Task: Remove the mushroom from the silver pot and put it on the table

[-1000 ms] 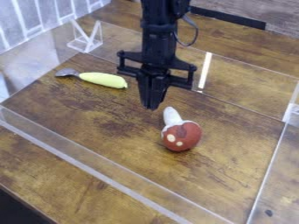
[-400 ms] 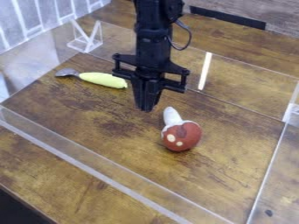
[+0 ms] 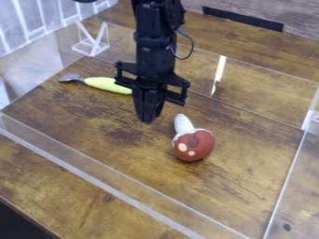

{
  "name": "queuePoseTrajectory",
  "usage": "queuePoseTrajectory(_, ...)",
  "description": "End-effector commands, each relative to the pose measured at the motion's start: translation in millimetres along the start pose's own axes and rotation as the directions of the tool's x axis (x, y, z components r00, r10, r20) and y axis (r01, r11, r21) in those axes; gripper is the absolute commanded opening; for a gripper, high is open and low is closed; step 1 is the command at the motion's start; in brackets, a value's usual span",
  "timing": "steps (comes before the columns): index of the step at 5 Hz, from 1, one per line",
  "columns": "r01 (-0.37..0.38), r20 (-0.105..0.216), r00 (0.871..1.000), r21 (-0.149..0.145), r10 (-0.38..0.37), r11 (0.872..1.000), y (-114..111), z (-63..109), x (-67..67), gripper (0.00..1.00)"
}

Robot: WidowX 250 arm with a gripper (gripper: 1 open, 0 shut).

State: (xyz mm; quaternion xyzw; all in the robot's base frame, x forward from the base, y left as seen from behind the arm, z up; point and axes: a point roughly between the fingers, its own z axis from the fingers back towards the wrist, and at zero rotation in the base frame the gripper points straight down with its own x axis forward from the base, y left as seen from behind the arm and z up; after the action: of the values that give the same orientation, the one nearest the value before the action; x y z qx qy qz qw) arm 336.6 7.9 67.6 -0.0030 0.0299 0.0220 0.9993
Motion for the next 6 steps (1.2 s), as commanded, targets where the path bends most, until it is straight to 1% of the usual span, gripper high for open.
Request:
queuePoseTrajectory(1, -0.004, 0.035, 0.999, 0.005, 0.004, 1.0, 8, 3.3, 0.8, 0.0)
queuePoseTrajectory(2, 0.006, 0.031, 1.0, 0.011, -0.006, 1.0, 7, -0.8, -0.1, 0.0)
queuePoseTrajectory(3, 0.036, 0.026, 0.999, -0.008, -0.036, 0.999, 12, 2.5, -0.1, 1.0)
queuePoseTrajectory(4, 0.065, 0.026, 0.998, -0.034, -0.064, 0.997, 15, 8.5, 0.2, 1.0)
queuePoseTrajectory(5, 0.031, 0.021, 0.999, -0.06, -0.03, 0.998, 11, 11.1, 0.9, 1.0)
queuePoseTrajectory(6, -0.003, 0.002, 1.0, -0.073, 0.003, 0.997, 7, 8.8, 0.7, 1.0)
